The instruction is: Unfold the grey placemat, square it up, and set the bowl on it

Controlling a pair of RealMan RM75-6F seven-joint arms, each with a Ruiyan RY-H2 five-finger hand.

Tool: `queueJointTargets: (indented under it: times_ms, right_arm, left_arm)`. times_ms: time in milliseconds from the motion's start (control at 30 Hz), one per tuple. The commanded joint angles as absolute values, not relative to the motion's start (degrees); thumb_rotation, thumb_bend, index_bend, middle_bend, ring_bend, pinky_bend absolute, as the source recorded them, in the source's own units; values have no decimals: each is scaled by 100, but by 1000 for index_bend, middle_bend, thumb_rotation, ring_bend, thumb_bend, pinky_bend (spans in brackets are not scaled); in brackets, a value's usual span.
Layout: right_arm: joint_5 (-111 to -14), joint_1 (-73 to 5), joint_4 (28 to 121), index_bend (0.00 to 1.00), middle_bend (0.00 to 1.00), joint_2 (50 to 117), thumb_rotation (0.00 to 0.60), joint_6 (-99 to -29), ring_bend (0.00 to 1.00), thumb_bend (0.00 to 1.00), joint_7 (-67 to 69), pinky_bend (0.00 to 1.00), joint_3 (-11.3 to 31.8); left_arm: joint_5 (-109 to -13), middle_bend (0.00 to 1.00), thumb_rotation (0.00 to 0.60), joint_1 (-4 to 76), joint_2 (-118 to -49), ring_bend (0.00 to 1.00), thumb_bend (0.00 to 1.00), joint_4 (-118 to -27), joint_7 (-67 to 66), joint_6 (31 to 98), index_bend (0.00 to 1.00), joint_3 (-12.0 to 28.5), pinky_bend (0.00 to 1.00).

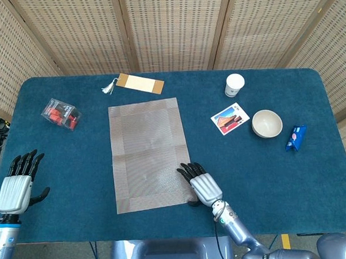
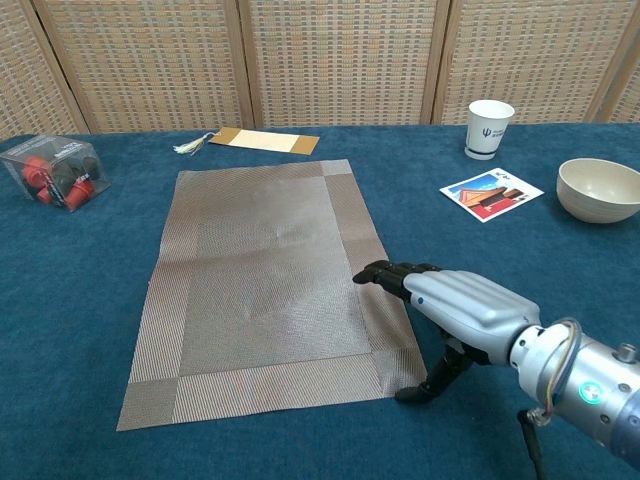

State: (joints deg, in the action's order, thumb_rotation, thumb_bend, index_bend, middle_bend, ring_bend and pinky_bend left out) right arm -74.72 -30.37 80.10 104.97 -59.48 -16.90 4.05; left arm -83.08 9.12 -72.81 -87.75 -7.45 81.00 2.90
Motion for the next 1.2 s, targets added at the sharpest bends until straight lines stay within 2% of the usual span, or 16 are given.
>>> queueJointTargets:
  times_ms: [33, 200, 400, 633, 767, 933, 1200]
  right_arm:
    - [-7467, -3038, 7970, 114, 0, 10518, 600, -5943, 0, 277, -1734, 0, 415]
    - [-7702, -3042, 7900, 147, 0, 10558, 600, -6064, 0, 443, -1618, 0, 375]
    - [-7911, -3043, 7835, 167, 0, 10599, 600, -6210, 0, 535, -1398, 0, 404]
    - [-7857, -3041, 7760, 186, 0, 10634, 600, -6149, 0, 545, -1374, 0, 419]
    - [-7925, -3046, 7683, 291, 0, 10699, 600, -6183, 0, 522, -1270, 0, 422]
    - [-8013, -3062, 7420, 371, 0, 10896, 600, -6235, 0, 508, -1007, 0, 460]
    - [-8290, -3088, 6854, 568, 16, 11288, 600, -6468, 0, 513, -533, 0, 486]
  left_arm:
    - [-8323, 0, 600, 914, -7287, 0, 239, -8778, -753, 8107, 71, 286, 0]
    - [-8336, 0, 600, 907, -7291, 0, 239, -8790, -759, 8131, 72, 283, 0]
    - [-8337, 0, 600, 911, -7298, 0, 239, -8791, -773, 8114, 73, 273, 0]
    - [-8335, 0, 600, 909, -7296, 0, 238, -8793, -765, 8119, 74, 274, 0]
    - [-8340, 0, 600, 910, -7301, 0, 239, -8791, -765, 8118, 75, 270, 0]
    - [-8332, 0, 600, 913, -7307, 0, 239, -8788, -775, 8106, 75, 269, 0]
    - [-8277, 0, 600, 931, -7322, 0, 239, -8754, -756, 8038, 76, 275, 0]
